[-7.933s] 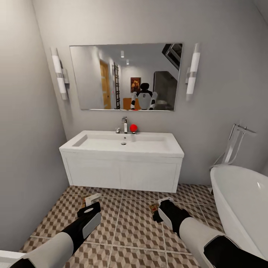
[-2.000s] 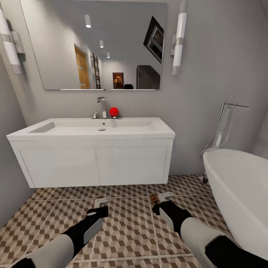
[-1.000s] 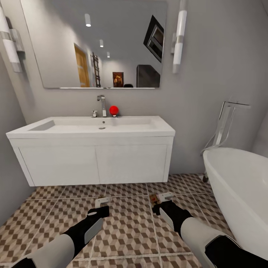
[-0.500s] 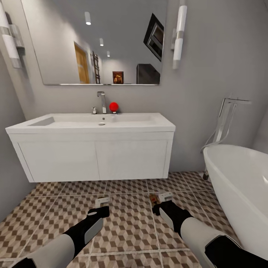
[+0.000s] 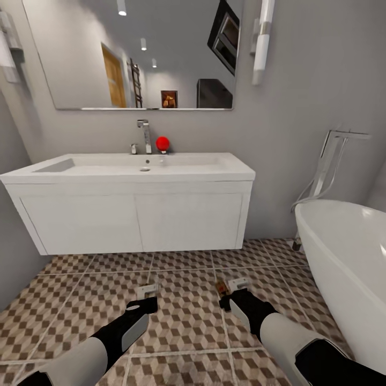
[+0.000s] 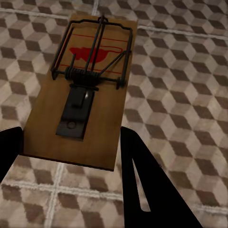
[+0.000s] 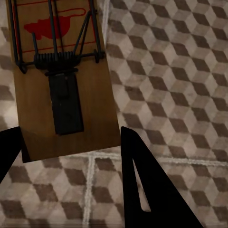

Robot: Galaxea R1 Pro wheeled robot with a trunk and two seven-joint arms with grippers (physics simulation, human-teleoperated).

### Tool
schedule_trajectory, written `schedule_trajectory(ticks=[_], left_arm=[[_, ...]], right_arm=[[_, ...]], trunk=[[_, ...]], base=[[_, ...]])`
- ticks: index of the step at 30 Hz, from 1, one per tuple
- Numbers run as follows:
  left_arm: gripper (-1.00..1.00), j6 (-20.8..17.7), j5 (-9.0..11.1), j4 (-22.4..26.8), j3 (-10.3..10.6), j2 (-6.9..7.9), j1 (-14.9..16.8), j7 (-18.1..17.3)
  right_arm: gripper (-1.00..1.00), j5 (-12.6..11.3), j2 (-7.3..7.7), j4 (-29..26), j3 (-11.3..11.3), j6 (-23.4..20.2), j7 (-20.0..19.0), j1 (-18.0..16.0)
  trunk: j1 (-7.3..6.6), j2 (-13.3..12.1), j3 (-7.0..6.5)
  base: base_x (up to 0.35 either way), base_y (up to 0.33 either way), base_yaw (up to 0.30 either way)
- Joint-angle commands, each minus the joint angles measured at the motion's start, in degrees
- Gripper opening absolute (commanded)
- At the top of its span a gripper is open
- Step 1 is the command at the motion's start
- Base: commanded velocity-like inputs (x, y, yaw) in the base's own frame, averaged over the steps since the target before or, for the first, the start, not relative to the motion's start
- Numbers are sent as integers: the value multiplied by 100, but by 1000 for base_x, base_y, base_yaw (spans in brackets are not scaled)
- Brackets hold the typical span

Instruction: Take the four mousetraps from the cabinet in the bathroom and place them on the bathroom floor. Make sure all four end up on the same floor surface, and ensure that at least two of them are either under or directly next to the same bathroom sink.

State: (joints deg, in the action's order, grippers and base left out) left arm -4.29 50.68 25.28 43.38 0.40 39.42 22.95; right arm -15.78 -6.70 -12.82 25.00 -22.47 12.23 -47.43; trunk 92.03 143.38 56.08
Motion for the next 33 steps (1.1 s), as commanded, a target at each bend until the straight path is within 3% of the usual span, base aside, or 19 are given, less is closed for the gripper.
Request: schedule_trajectory(ticks=[1,26,33], left_arm=[[-100,-36,-18,13,30,4,5,43],[-100,-20,-46,-52,13,30,5,41],[-100,-19,-50,-53,-3,45,5,35]], right_arm=[[-100,-77,2,-10,47,-29,41,-3],[-100,-68,11,-10,49,49,61,-3],[-100,-66,11,-10,56,50,60,-3]], trunk=[[1,4,29],[65,38,582],[65,38,582]], base=[[0,0,0],[0,0,0],[0,0,0]])
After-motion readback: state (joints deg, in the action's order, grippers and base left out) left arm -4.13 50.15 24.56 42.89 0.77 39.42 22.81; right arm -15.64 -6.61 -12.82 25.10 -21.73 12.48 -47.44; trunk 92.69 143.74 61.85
